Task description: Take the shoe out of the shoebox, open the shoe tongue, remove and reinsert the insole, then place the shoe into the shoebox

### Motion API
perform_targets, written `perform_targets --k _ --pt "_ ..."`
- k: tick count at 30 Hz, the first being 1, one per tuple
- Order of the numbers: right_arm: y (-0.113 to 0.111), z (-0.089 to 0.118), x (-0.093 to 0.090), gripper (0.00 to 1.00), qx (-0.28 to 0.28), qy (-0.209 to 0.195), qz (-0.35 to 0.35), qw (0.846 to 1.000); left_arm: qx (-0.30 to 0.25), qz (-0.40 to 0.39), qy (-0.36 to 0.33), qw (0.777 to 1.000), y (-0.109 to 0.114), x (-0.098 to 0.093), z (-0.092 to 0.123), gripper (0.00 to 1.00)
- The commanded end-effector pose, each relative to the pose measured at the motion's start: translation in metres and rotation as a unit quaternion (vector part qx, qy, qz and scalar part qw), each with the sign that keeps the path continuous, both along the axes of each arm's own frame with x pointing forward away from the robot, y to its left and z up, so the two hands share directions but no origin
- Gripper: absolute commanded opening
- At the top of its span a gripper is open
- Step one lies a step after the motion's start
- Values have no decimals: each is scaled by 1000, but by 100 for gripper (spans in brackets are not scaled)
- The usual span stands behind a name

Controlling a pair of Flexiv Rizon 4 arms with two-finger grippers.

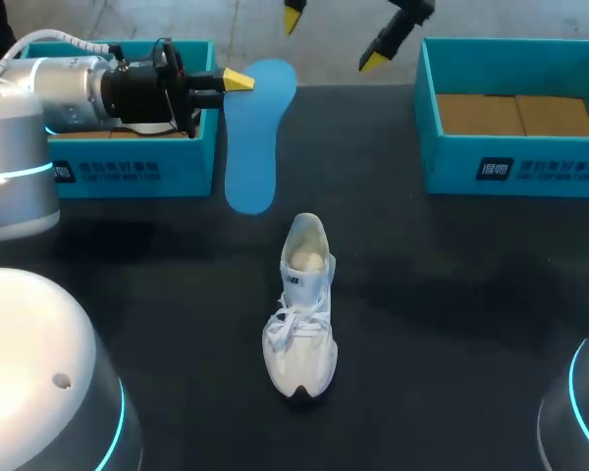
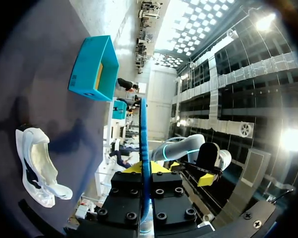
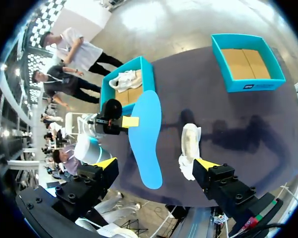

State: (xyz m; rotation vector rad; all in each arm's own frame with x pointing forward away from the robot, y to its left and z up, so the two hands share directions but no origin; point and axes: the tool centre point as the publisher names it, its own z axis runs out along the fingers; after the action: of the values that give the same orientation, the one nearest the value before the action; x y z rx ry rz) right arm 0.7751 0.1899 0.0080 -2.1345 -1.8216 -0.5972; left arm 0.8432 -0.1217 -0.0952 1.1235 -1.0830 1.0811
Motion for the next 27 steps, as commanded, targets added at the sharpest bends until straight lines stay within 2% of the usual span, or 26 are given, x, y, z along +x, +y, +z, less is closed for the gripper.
perform_targets --k 1,6,11,15,18,23,27 --pt "-14 -9 -1 100 258 -50 7 965 2 1 0 1000 0 -1 1 0" --pt "-24 -16 -1 100 312 -71 3 948 2 1 0 1000 0 -1 1 0" --pt "-32 -18 1 100 327 -82 4 942 2 1 0 1000 0 -1 1 0" --pt "-36 -19 5 100 357 -96 16 929 2 1 0 1000 0 -1 1 0" --pt "-39 -19 8 100 376 -99 26 921 2 1 0 1000 0 -1 1 0" --pt "-42 -24 11 100 385 -96 27 918 2 1 0 1000 0 -1 1 0" --pt "-44 -32 12 100 404 -98 30 909 2 1 0 1000 0 -1 1 0"
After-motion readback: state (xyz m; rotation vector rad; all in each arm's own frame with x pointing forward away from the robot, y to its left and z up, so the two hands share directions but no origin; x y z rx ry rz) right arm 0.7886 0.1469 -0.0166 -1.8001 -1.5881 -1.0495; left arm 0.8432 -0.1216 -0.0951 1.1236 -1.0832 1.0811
